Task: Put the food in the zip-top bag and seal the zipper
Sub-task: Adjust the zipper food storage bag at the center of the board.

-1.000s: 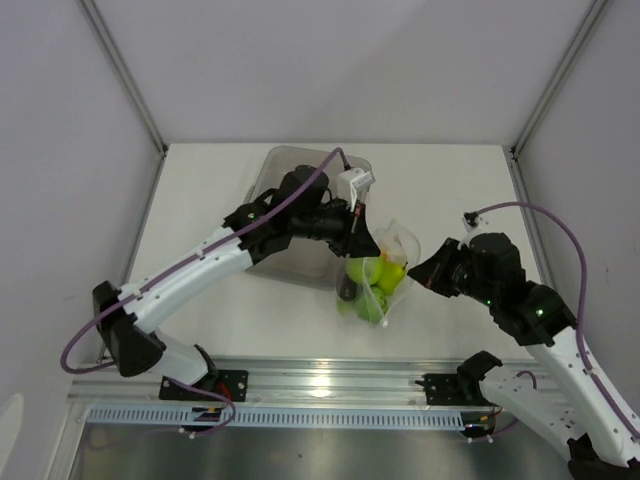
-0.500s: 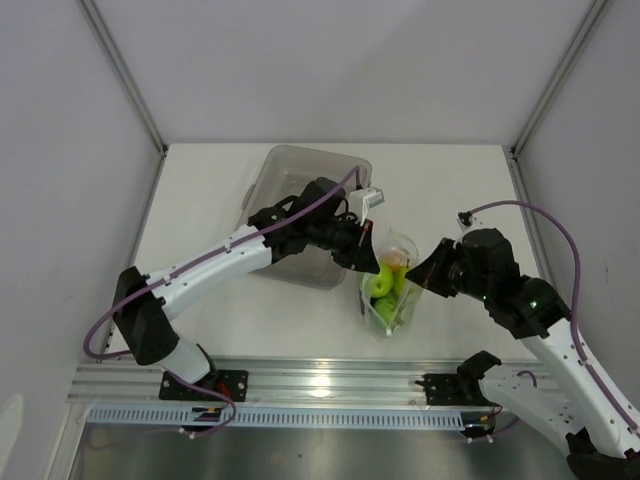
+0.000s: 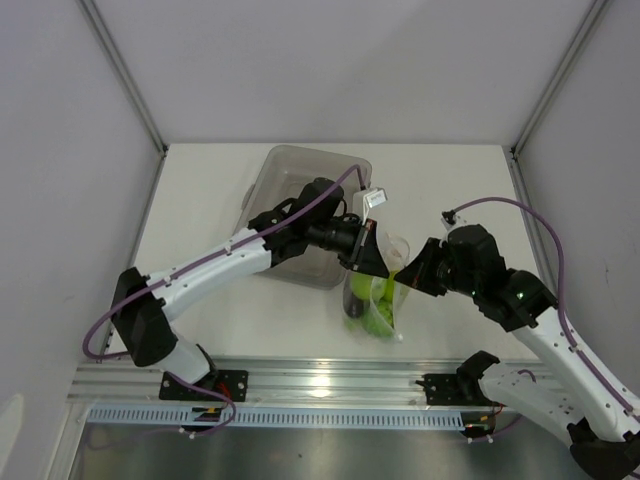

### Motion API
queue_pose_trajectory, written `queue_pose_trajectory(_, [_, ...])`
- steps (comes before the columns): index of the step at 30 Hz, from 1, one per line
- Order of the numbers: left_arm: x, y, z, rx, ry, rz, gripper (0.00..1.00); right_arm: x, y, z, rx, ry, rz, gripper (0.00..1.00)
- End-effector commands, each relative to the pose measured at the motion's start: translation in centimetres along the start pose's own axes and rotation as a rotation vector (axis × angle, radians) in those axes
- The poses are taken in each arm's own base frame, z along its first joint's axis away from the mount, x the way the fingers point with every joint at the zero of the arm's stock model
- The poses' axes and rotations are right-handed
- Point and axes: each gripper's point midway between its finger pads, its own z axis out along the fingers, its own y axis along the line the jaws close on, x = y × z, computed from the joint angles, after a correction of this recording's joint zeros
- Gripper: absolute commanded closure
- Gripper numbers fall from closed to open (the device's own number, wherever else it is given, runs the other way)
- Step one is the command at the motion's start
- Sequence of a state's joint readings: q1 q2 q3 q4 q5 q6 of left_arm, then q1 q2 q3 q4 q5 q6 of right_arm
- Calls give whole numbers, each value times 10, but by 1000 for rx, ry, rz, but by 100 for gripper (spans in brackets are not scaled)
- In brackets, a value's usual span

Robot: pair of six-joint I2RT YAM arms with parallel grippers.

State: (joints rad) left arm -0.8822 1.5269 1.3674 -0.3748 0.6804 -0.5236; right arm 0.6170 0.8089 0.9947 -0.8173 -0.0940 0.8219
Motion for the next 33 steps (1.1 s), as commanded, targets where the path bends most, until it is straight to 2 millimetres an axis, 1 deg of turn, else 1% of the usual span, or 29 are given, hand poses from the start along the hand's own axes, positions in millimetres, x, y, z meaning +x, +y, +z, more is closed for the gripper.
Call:
queue_pose_trajectory(1, [-11, -8, 10, 47, -31, -49, 99, -8, 26, -4, -101, -31, 2, 100])
queue_pose_trajectory(5, [-11, -2, 18, 42, -27, -85, 99, -4, 26, -2, -104, -13, -2, 100])
queue_pose_trajectory(10, [-13, 7, 24, 11, -36, -119, 99, 6, 20, 1, -109, 18, -20, 100])
queue_pose_trajectory(11, [-14, 7, 24, 12, -37, -123, 99, 7, 19, 1, -108, 17, -21, 98])
queue_pose_trajectory(12, [-15, 7, 25, 16, -41, -129, 99, 9, 15, 2, -96, 15, -19, 91])
queue_pose_trajectory(14, [-15, 8, 26, 16, -42, -135, 99, 13, 10, 3, -92, 22, -22, 81])
queue_pose_trajectory(15, [-15, 8, 27, 15, -43, -138, 99, 15, 8, 3, -91, 23, -22, 68])
queue_pose_trajectory(17, [-16, 10, 27, 9, -48, -142, 99, 16, 4, 1, -83, 18, -27, 55])
queue_pose_trajectory(18, [-16, 9, 27, 13, -50, -147, 99, 17, 3, 0, -84, 20, -32, 43])
queue_pose_trajectory(20, [-16, 12, 28, 1, -57, -152, 99, 15, 4, -7, -92, 1, -45, 31])
queue_pose_trajectory(22, [-17, 12, 27, 0, -66, -156, 99, 14, 4, -12, -98, -7, -58, 13])
queue_pose_trajectory(24, [-19, 12, 27, -4, -73, -158, 100, 15, 5, -17, -106, -7, -81, 12])
queue_pose_trajectory(27, [-19, 13, 29, -4, -71, -155, 99, 14, 3, -28, -92, -13, -105, 12])
queue_pose_trajectory(28, [-18, 14, 29, -4, -70, -155, 99, 11, -1, -30, -69, -33, -106, 12])
queue_pose_trajectory(30, [-16, 16, 30, -8, -64, -157, 99, 10, -5, -41, -54, -45, -114, 12])
queue_pose_trajectory(33, [-13, 17, 32, 3, -54, -163, 99, 16, -11, -51, -41, -38, -115, 14])
